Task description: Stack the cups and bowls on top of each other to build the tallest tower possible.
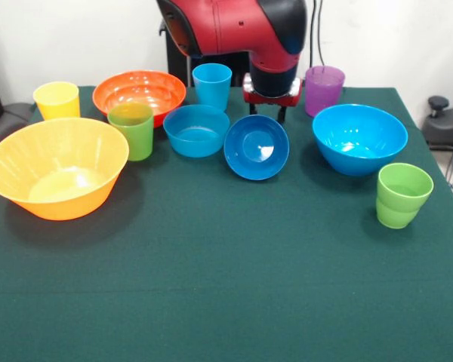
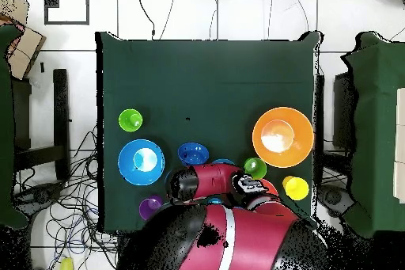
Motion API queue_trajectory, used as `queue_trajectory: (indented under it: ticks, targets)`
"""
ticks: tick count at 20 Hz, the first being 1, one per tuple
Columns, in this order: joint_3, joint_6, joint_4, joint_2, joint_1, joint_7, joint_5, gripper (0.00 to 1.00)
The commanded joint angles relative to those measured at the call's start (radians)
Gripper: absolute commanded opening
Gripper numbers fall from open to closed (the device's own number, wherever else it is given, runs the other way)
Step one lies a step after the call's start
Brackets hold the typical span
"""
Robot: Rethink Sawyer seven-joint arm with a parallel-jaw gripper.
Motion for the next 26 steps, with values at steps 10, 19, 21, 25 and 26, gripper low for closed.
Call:
queue_trajectory:
  ticks: [10, 19, 21, 25, 26]
  targets:
    - [-0.099, -0.348, 0.063, -0.054, 0.086, 0.221, 0.048, 1.0]
    - [-0.084, -0.306, 0.023, -0.061, 0.065, 0.189, 0.079, 1.0]
    - [-0.082, -0.301, 0.013, -0.055, 0.064, 0.183, 0.085, 1.0]
    - [-0.072, -0.29, -0.008, -0.045, 0.056, 0.169, 0.095, 1.0]
    - [-0.069, -0.291, -0.012, -0.041, 0.053, 0.166, 0.098, 1.0]
